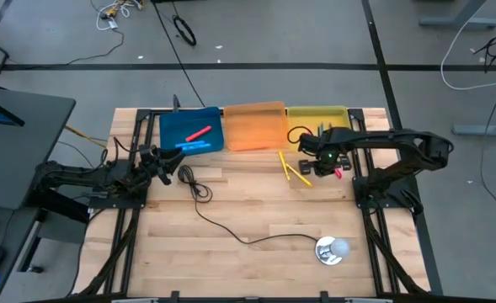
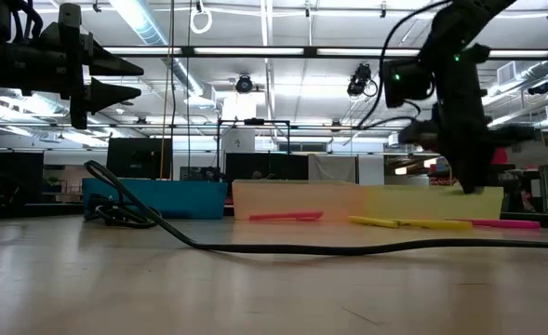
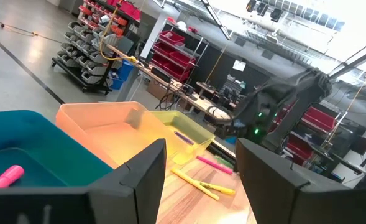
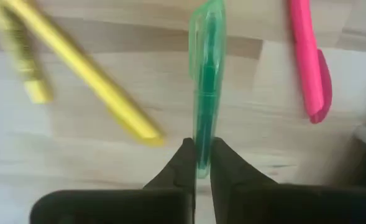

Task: Pick & Place Markers
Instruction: Put the small green pen into the yellow bin

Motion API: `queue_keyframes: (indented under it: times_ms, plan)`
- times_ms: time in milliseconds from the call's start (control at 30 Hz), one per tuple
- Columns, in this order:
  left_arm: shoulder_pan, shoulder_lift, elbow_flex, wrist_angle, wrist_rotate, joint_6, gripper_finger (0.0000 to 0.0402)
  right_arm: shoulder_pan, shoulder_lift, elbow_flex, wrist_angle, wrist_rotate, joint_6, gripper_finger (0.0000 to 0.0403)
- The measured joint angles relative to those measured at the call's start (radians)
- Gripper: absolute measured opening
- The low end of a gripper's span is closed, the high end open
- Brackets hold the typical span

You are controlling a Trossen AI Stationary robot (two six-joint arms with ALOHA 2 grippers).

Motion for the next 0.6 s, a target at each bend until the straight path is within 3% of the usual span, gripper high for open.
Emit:
queue_keyframes:
  times_ms: [400,600]
  plan:
    - [0.0,0.0,0.0,0.0,0.0,0.0,0.02,0.015,-0.03,0.201,-0.236,-0.001,-0.001,0.0015]
    - [0.0,0.0,0.0,0.0,0.0,0.0,0.02,0.015,-0.03,0.242,-0.258,-0.002,-0.001,0.0016]
